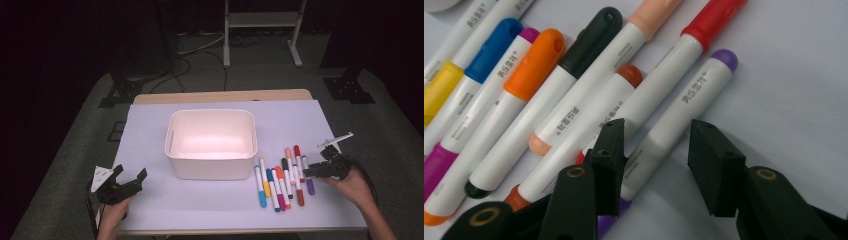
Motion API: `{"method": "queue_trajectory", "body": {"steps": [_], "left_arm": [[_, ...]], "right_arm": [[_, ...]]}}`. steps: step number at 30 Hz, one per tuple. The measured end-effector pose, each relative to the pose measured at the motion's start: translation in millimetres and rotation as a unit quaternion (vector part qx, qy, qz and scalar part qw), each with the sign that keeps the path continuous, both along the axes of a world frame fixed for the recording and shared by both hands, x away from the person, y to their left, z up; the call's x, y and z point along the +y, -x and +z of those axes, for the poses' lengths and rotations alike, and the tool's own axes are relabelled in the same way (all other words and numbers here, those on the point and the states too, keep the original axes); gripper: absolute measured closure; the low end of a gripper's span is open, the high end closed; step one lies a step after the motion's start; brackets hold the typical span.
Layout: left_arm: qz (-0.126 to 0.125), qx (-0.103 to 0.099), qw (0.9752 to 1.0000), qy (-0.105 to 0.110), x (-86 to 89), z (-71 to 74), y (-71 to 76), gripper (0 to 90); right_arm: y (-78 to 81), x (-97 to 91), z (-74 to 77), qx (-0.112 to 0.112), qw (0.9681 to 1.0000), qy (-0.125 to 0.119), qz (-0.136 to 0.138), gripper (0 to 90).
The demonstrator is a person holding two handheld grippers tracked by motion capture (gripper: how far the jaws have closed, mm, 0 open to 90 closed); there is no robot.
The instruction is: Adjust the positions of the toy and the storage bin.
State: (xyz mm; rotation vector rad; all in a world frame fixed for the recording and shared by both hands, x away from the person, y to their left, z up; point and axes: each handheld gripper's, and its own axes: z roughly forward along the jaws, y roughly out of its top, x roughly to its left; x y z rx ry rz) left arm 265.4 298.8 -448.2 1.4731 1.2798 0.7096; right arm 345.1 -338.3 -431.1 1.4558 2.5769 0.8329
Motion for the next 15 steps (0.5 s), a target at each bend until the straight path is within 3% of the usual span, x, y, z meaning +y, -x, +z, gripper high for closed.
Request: {"method": "queue_trajectory", "body": {"steps": [9, 15], "left_arm": [[0.001, -0.002, 1.0, 0.002, 0.9, 0.0, 0.2, 3.3], [0.001, -0.001, 1.0, 0.001, -0.1, 0.1, 0.1, 3.3]], "right_arm": [[9.5, -12.8, 0.2, -0.01, 0.999, 0.039, -0.021, 62.4], [14.3, -19.2, -0.3, -0.021, 0.9972, 0.063, -0.034, 71.4]]}}
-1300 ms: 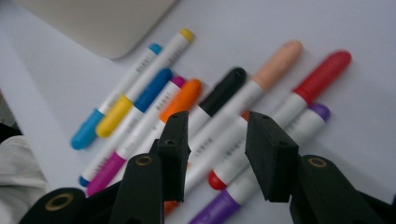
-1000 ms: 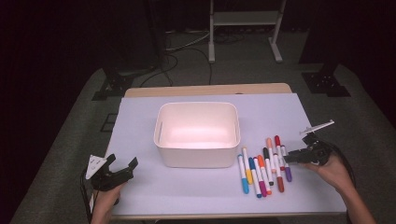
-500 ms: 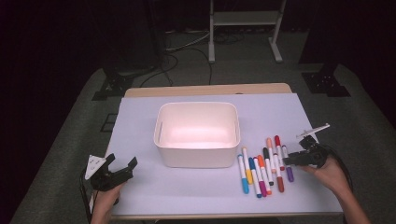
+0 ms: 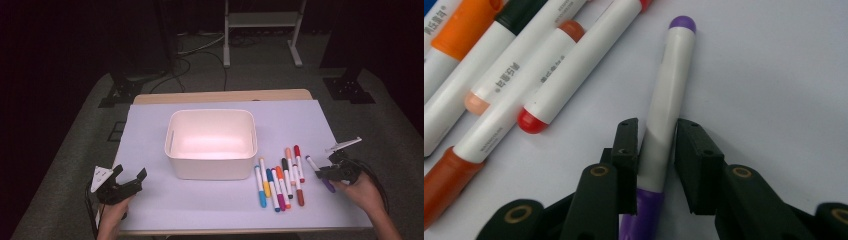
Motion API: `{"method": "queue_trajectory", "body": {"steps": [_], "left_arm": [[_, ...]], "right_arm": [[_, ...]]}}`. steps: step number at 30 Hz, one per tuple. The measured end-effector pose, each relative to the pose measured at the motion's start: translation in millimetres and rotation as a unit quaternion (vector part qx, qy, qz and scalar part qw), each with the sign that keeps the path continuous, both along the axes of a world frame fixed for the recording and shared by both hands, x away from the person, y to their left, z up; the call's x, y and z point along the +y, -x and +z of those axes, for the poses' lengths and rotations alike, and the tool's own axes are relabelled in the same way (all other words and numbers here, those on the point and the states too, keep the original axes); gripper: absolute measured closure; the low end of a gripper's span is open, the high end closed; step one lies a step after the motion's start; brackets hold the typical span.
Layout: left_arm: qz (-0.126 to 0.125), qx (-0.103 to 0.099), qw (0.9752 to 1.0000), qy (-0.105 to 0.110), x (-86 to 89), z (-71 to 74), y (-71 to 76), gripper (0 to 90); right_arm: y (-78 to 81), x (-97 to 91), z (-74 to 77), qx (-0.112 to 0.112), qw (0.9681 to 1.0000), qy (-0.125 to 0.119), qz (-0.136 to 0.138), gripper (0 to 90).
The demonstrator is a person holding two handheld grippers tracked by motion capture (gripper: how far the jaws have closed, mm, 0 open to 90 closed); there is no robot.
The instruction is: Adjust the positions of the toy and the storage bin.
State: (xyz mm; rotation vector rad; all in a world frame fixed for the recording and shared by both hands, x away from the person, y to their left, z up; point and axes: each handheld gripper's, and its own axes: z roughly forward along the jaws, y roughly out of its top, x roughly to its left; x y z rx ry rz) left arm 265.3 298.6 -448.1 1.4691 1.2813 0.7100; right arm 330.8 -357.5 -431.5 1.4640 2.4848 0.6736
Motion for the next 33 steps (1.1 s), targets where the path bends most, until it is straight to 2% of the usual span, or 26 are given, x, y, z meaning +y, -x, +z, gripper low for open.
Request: {"method": "queue_trajectory", "body": {"steps": [2, 9, 12, 16, 20, 22, 27, 29, 33], "left_arm": [[0.0, -0.001, 1.0, 0.0, 0.3, -0.1, 0.0, 3.3], [0.001, 0.0, 1.0, 0.004, 1.5, -0.2, 0.1, 3.3], [0.001, 0.001, 1.0, 0.002, 1.3, -0.4, 0.0, 3.3], [0.001, 0.001, 1.0, 0.001, 1.1, -0.4, -0.2, 3.3], [0.004, 0.001, 1.0, 0.001, 1.3, 0.1, 0.3, 3.3], [0.005, 0.0, 1.0, 0.002, 1.4, 0.3, 0.7, 3.3], [0.003, 0.0, 1.0, 0.001, 1.3, 0.4, 0.7, 3.3], [0.003, 0.0, 1.0, 0.001, 1.4, 0.2, 0.8, 3.3], [0.002, 0.001, 1.0, 0.0, 1.3, 0.3, 0.7, 3.3]], "right_arm": [[0.8, 2.5, -0.1, -0.007, 0.9999, 0.015, 0.0, 75.1], [-2.3, 1.5, 2.1, 0.003, 0.9999, 0.013, 0.005, 75.7], [-3.0, 0.2, 8.4, 0.011, 0.9998, -0.009, 0.014, 75.7], [-2.1, 4.0, 25.7, 0.007, 0.999, -0.03, 0.033, 75.7], [-1.8, 12.2, 50.6, 0.002, 0.996, -0.068, 0.058, 75.7], [-2.3, 16.8, 63.3, 0.001, 0.9933, -0.087, 0.077, 75.7], [-3.6, 34.0, 97.4, -0.013, 0.9875, -0.109, 0.113, 75.7], [-3.8, 40.4, 106.8, -0.017, 0.9858, -0.112, 0.124, 75.7], [-6.2, 62.2, 130.6, -0.023, 0.9804, -0.113, 0.16, 75.7]]}}
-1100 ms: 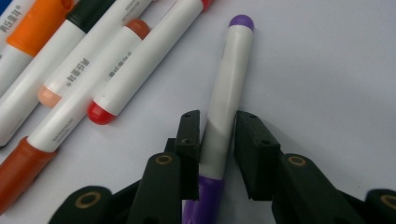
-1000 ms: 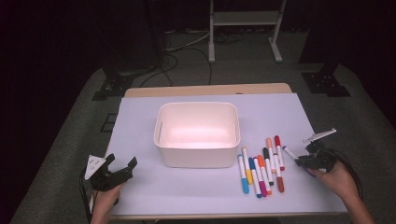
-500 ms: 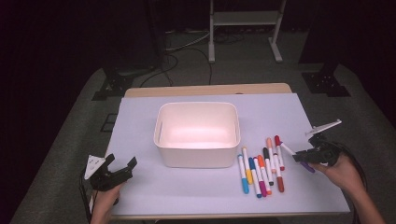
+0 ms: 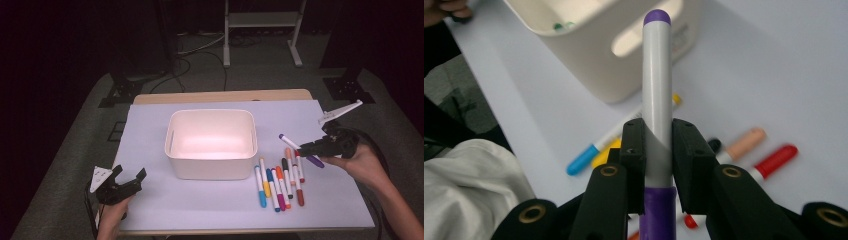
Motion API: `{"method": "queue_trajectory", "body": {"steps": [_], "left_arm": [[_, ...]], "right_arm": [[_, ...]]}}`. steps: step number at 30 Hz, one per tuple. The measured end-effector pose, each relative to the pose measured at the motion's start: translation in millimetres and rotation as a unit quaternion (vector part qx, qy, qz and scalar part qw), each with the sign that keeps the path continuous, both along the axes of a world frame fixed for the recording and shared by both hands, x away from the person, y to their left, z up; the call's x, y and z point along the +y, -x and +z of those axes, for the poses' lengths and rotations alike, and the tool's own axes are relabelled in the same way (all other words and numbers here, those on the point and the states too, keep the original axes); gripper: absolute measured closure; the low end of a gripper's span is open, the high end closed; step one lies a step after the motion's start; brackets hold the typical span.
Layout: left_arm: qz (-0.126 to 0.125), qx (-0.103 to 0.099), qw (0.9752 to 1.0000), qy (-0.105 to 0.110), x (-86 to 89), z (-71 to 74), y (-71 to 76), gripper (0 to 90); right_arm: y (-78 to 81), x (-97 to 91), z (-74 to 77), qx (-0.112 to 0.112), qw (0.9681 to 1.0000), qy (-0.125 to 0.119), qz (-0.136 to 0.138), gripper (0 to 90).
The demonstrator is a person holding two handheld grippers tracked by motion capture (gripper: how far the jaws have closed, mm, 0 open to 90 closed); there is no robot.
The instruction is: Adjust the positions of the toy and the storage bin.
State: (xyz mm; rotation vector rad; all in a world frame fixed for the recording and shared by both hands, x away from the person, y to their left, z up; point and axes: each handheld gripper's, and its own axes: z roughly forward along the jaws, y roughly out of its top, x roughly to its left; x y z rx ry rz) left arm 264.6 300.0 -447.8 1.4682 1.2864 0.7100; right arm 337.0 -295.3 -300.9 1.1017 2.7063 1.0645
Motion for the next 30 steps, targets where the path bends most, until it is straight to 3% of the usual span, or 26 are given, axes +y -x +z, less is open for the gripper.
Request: {"method": "queue_trajectory", "body": {"steps": [8, 13, 18, 24, 30], "left_arm": [[0.003, -0.001, 1.0, 0.003, -0.1, -0.2, -0.7, 3.3], [0.001, -0.001, 1.0, 0.005, -0.4, -0.4, -0.9, 3.3], [0.002, -0.002, 1.0, 0.004, 0.6, -0.4, -0.9, 3.3], [0.002, -0.002, 1.0, 0.005, 2.3, -0.7, -1.1, 3.3], [0.002, -0.002, 1.0, 0.004, 2.2, -0.7, -1.4, 3.3]], "right_arm": [[-10.9, 52.6, 39.3, -0.019, 0.9974, -0.001, 0.07, 75.7], [-17.8, 94.9, 54.2, -0.019, 0.9927, 0.003, 0.119, 75.7], [-24.3, 133.6, 59.3, -0.021, 0.9861, 0.017, 0.164, 75.8], [-29.7, 168.9, 59.3, -0.015, 0.9808, 0.033, 0.192, 75.7], [-37.1, 192.8, 53.7, -0.006, 0.977, 0.042, 0.209, 75.7]]}}
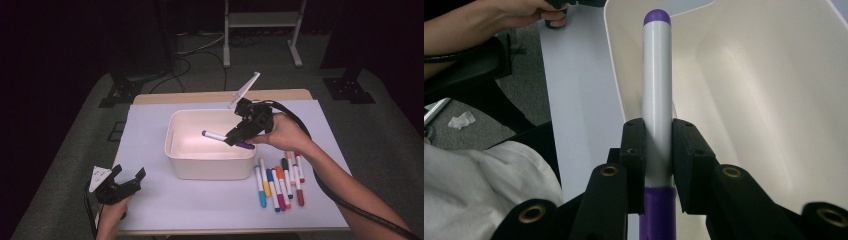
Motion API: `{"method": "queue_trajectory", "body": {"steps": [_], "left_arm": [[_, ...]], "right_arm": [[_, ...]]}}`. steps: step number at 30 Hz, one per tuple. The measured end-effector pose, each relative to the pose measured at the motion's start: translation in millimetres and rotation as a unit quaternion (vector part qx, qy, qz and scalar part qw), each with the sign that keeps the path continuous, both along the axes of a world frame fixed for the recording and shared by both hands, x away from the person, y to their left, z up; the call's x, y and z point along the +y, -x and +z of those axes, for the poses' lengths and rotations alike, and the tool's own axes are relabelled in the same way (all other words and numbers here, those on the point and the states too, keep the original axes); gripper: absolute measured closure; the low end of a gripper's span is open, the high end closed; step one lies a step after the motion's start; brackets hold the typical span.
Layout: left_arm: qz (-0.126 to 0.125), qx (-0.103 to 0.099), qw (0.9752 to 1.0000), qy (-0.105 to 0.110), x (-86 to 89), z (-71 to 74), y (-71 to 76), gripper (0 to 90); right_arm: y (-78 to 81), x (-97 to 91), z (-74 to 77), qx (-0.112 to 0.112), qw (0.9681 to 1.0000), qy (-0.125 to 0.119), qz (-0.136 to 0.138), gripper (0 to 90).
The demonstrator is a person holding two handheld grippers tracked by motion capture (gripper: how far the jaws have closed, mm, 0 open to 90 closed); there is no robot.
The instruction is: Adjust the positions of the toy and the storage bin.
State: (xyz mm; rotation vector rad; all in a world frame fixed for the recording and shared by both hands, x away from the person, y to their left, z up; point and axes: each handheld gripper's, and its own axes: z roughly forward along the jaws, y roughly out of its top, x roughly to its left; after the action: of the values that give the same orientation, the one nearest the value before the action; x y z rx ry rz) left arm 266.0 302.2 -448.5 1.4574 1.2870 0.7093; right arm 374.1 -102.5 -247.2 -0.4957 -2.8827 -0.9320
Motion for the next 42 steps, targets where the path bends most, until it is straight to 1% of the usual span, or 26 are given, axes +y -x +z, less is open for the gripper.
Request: {"method": "queue_trajectory", "body": {"steps": [8, 15, 22, 25, 31, 37, 42], "left_arm": [[-0.003, 0.0, 1.0, 0.001, -1.8, 0.2, -0.4, 3.3], [-0.006, -0.001, 1.0, 0.0, -2.8, 0.2, -0.9, 3.3], [-0.007, -0.001, 1.0, 0.0, -2.1, 0.1, -0.9, 3.3], [-0.007, 0.0, 1.0, 0.0, -2.2, -0.1, -1.1, 3.3], [-0.006, -0.001, 1.0, 0.002, -1.5, 0.2, -0.6, 3.3], [-0.005, -0.001, 1.0, 0.003, -0.9, 0.2, -0.5, 3.3], [-0.005, -0.002, 1.0, 0.004, -1.3, 0.3, -0.6, 3.3]], "right_arm": [[-11.1, 24.6, -16.6, 0.007, 0.9997, 0.015, 0.015, 75.7], [-20.0, 39.0, -32.3, 0.011, 0.9992, 0.031, 0.024, 75.7], [-29.9, 47.5, -52.8, 0.027, 0.9982, 0.048, 0.025, 75.7], [-33.1, 51.3, -60.2, 0.029, 0.9977, 0.054, 0.03, 75.7], [-38.0, 59.0, -74.1, 0.033, 0.9964, 0.073, 0.031, 75.7], [-40.1, 65.0, -83.8, 0.037, 0.9949, 0.088, 0.032, 75.7], [-39.8, 70.9, -91.3, 0.038, 0.9934, 0.101, 0.039, 75.7]]}}
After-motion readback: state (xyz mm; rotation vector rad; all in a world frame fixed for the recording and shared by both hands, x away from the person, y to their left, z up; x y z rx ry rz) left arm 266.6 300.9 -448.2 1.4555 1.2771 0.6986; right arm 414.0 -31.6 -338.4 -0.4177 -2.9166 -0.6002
